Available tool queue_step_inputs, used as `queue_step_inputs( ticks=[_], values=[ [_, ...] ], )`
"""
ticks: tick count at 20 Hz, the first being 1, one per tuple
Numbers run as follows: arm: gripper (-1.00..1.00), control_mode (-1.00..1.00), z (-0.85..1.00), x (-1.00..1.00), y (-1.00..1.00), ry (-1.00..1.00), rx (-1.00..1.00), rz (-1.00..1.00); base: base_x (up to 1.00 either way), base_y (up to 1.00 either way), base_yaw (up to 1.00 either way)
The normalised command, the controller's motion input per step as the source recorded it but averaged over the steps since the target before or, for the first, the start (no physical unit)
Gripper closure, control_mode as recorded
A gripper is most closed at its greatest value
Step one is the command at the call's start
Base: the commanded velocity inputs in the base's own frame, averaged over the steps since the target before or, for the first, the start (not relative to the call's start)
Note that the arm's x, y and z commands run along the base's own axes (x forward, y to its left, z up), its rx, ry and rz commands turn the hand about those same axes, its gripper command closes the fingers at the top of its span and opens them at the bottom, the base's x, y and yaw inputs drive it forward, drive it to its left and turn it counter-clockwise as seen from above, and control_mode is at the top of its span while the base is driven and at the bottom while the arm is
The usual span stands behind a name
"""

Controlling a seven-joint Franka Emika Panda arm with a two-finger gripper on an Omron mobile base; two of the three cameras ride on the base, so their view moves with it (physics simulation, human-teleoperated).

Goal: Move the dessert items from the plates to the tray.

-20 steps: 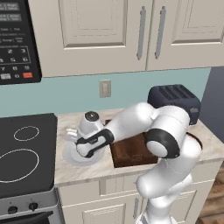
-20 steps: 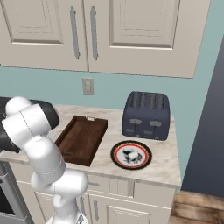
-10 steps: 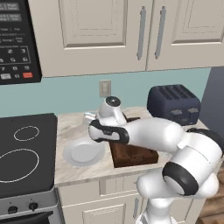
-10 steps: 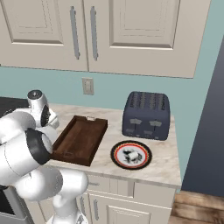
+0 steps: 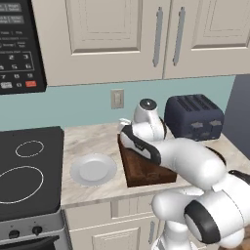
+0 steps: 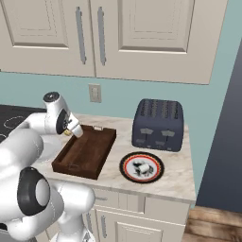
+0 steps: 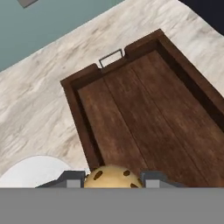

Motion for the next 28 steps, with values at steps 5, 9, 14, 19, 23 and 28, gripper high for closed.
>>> queue_step_inputs(
  ticks=[5, 9, 14, 19, 23, 28],
  values=[
    [1.0, -1.0, -0.32, 0.0, -0.46, -0.01, 0.03, -0.03, 0.0, 0.0, 0.0],
    [1.0, -1.0, -0.9, 0.0, -0.54, 0.0, 0.12, 0.0, 0.0, 0.0, 0.0],
    [1.0, -1.0, -0.77, 0.0, -0.31, 0.0, 0.28, 0.0, 0.0, 0.0, 0.0],
    [-1.0, -1.0, 0.01, 0.01, 0.0, 0.0, 0.0, 0.0, 0.0, 0.0, 0.0],
    [-1.0, -1.0, 0.93, 0.09, 0.08, -0.08, 0.1, -0.03, 0.0, 0.0, 0.0],
    [-1.0, -1.0, 1.0, 0.19, 0.0, -0.03, 0.03, -0.02, 0.0, 0.0, 0.0]
  ],
)
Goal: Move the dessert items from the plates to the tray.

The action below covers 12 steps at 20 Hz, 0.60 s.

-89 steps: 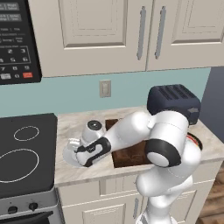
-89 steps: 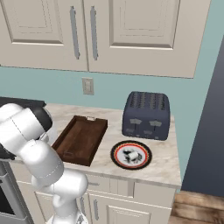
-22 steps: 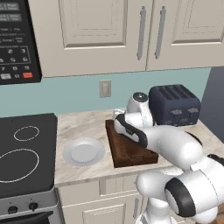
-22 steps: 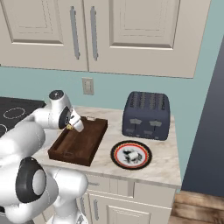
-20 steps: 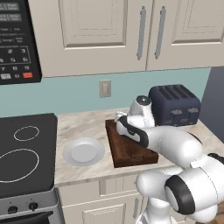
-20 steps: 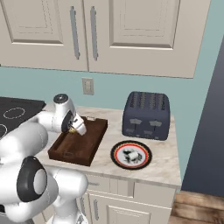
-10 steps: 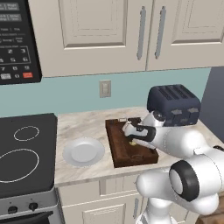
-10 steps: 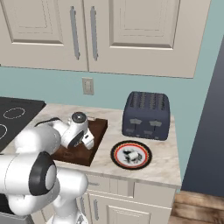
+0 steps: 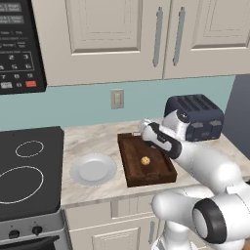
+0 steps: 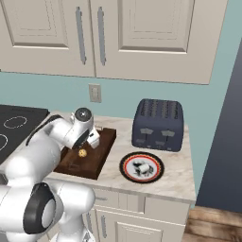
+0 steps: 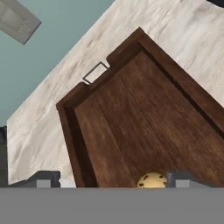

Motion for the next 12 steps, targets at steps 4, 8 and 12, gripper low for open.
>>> queue_step_inputs(
  ticks=[4, 8, 12],
  values=[
    [-1.0, -1.0, 0.38, 0.13, -0.52, 0.09, -0.23, -0.04, 0.0, 0.0, 0.0],
    [-1.0, -1.0, 0.0, 0.0, -1.0, 0.08, -0.35, -0.01, 0.0, 0.0, 0.0],
    [-1.0, -1.0, -0.16, 0.0, -1.0, 0.02, -0.28, 0.0, 0.0, 0.0, 0.0]
  ],
)
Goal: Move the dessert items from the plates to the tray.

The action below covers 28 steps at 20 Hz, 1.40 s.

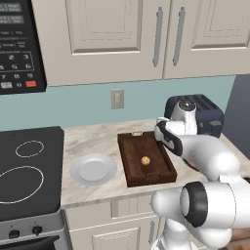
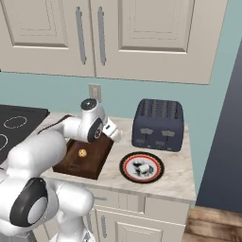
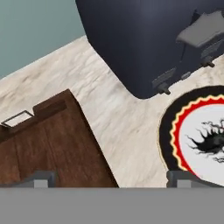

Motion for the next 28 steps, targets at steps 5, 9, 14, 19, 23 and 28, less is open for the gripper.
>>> queue_step_inputs(
  ticks=[5, 9, 14, 19, 23, 28],
  values=[
    [-1.0, -1.0, -0.2, 0.0, -1.0, 0.05, -0.17, 0.0, 0.0, 0.0, 0.0],
    [-1.0, -1.0, -0.48, -0.2, -1.0, 0.08, -0.07, 0.0, 0.0, 0.0, 0.0],
    [-1.0, -1.0, -0.11, -0.14, -0.48, 0.02, 0.03, -0.02, 0.0, 0.0, 0.0],
    [-1.0, -1.0, 0.58, -0.27, -0.24, 0.01, 0.1, 0.0, 0.0, 0.0, 0.0],
    [-1.0, -1.0, 0.53, -0.11, -0.45, 0.26, 0.01, -0.08, 0.0, 0.0, 0.0],
    [-1.0, -1.0, 0.0, 0.02, -0.3, 0.22, 0.0, -0.08, 0.0, 0.0, 0.0]
  ],
)
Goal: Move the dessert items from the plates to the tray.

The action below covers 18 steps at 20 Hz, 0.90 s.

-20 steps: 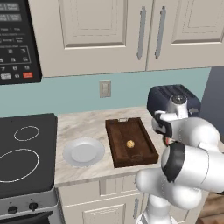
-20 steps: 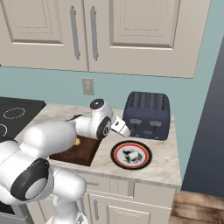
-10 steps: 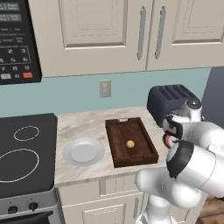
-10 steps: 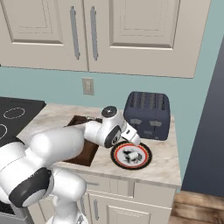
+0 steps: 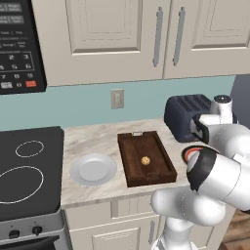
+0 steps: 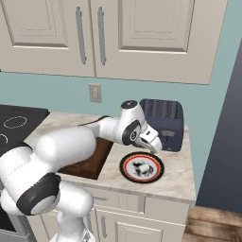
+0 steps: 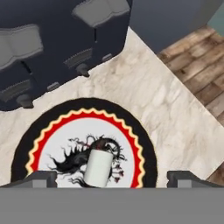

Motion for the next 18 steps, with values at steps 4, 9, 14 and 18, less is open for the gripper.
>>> queue_step_inputs(
  ticks=[4, 9, 14, 18],
  values=[
    [-1.0, -1.0, -0.28, 0.0, 0.0, 0.01, 0.0, 0.0, 0.0, 0.0, 0.0],
    [-1.0, -1.0, -0.61, -0.07, 0.0, 0.04, 0.11, 0.0, 0.0, 0.0, 0.0],
    [-1.0, -1.0, -0.59, -0.06, 0.0, 0.06, 0.08, 0.0, 0.0, 0.0, 0.0],
    [-1.0, -1.0, -0.29, 0.0, 0.0, 0.0, 0.0, 0.0, 0.0, 0.0, 0.0]
  ],
)
